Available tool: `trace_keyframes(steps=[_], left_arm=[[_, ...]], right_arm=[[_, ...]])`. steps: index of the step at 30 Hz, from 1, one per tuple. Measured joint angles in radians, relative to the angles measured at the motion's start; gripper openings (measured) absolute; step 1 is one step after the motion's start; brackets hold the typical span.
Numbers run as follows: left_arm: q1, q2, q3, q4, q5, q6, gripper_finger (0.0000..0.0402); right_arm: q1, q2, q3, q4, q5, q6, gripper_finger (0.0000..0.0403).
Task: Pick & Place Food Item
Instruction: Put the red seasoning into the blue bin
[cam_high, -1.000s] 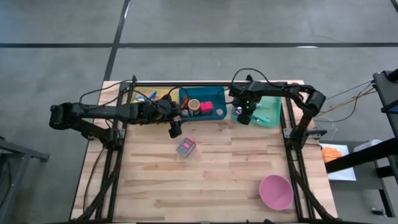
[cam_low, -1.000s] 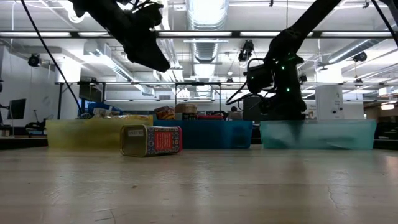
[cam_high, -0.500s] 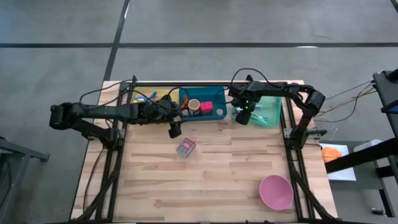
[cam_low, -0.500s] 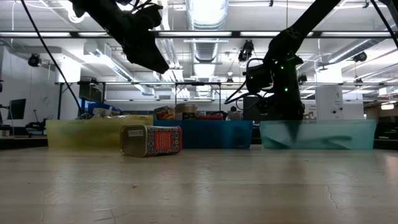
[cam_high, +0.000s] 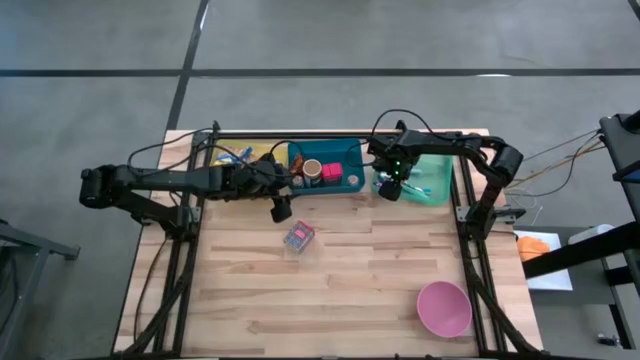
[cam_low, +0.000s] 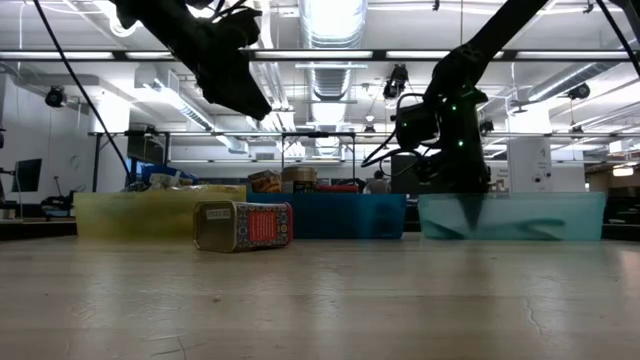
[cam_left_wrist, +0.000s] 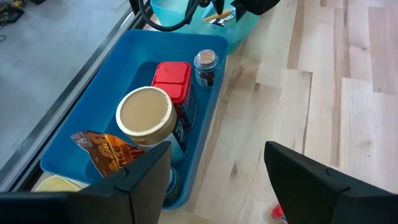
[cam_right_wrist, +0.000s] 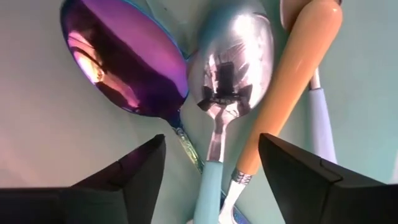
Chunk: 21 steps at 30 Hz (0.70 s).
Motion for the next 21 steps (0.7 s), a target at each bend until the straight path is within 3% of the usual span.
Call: trace_keyframes(steps=[5,9,13,21], left_arm=[[0.000,0.000,0.000,0.002,0.002,-0.017,0.0264],[0.000,0.000,0.000,0.019,0.075,-0.078,0.0264],[-0.012,0.005,0.000,0.044,0.179,-0.112,0.0264],[-0.040,0.086,0.056,-0.051,0.183,-0.251,0.0264]], right_arm=[[0.000,-0.021,0.000,-0.013,0.013,0.021,0.0267],[0.005,-0.081,0.000,-0.033,0.065,0.076,0.0267],[0.022,-0.187,-0.004,-0.033,0.066,0.123,0.0267],[0.103,-0.404,-0.023,-0.008,0.068,0.228,0.0267]])
